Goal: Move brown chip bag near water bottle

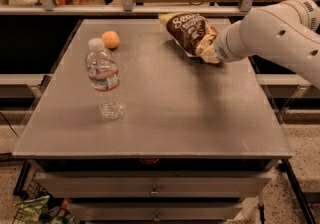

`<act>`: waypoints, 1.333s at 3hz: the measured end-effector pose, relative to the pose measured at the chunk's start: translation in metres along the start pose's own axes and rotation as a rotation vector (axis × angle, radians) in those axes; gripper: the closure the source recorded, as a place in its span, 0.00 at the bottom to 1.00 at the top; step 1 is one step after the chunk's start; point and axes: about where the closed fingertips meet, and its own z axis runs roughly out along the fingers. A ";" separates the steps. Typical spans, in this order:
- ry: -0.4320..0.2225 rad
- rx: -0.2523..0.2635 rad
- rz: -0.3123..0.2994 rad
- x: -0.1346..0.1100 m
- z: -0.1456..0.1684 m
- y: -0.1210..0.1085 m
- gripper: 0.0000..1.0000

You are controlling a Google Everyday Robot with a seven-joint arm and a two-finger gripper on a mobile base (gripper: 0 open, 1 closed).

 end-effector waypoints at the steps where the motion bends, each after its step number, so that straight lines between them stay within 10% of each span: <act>1: 0.003 0.018 -0.010 -0.002 -0.004 0.000 1.00; 4: -0.136 -0.039 0.089 -0.045 -0.077 0.038 1.00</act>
Offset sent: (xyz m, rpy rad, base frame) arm -0.0095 0.0000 0.0219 -0.0163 -0.0478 -0.0206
